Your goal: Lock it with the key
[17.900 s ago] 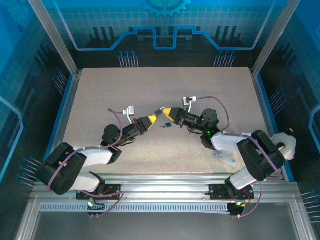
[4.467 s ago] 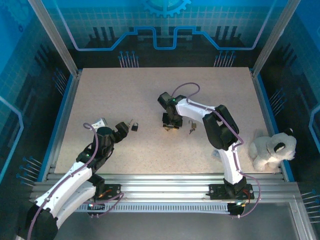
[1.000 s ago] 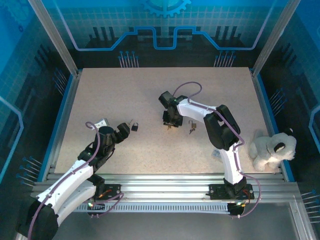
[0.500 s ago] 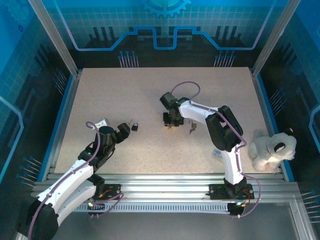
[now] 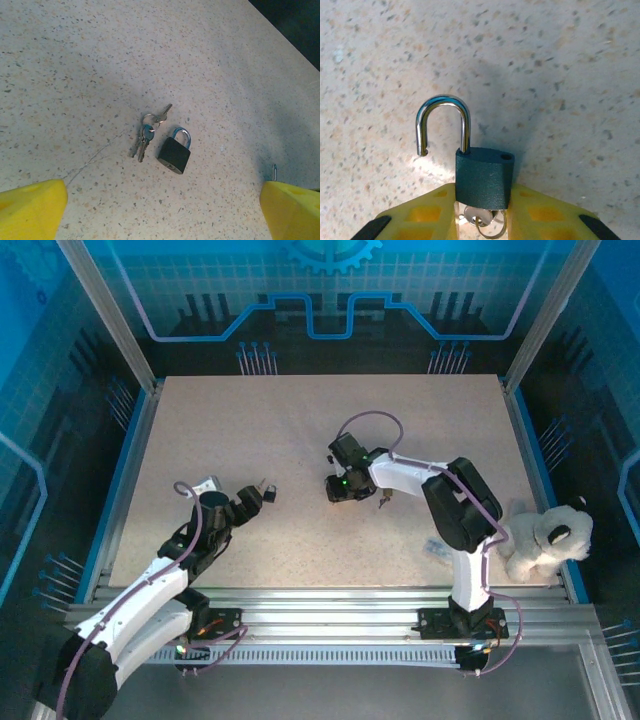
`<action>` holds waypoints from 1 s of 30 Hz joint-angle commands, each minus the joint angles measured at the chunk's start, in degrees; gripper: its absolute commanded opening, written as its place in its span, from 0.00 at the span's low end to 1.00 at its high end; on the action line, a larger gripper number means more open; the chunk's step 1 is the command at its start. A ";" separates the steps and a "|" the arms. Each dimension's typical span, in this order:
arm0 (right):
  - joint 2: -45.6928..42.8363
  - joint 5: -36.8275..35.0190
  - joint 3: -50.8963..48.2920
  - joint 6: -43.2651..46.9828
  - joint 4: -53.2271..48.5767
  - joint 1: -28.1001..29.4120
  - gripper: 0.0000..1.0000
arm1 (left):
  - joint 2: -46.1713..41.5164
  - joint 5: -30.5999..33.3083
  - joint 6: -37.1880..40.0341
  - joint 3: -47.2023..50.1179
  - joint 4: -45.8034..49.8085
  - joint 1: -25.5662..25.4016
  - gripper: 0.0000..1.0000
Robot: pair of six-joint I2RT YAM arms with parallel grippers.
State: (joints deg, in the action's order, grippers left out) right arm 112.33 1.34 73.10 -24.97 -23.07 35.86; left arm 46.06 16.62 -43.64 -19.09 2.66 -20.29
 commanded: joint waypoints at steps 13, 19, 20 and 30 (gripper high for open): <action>-6.81 9.18 -3.86 3.96 7.15 0.64 0.26 | 13.01 -9.54 -9.64 -6.11 -7.67 0.26 0.99; -7.65 9.38 -4.84 4.10 7.45 1.12 0.26 | 19.54 -12.36 -12.30 -10.38 -10.73 -0.89 0.99; -7.89 9.58 -5.03 4.08 7.63 1.27 0.26 | 20.73 -12.57 -12.55 -11.10 -10.98 -1.29 0.98; -9.02 10.08 -5.23 4.67 7.71 2.42 0.25 | 30.08 -12.56 -12.24 -18.80 -11.78 -6.51 0.92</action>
State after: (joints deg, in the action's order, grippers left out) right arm 106.15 9.98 68.29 -21.47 -16.23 37.50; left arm 74.24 5.02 -55.61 -35.11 -8.19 -25.41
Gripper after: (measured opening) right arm 0.258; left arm 0.922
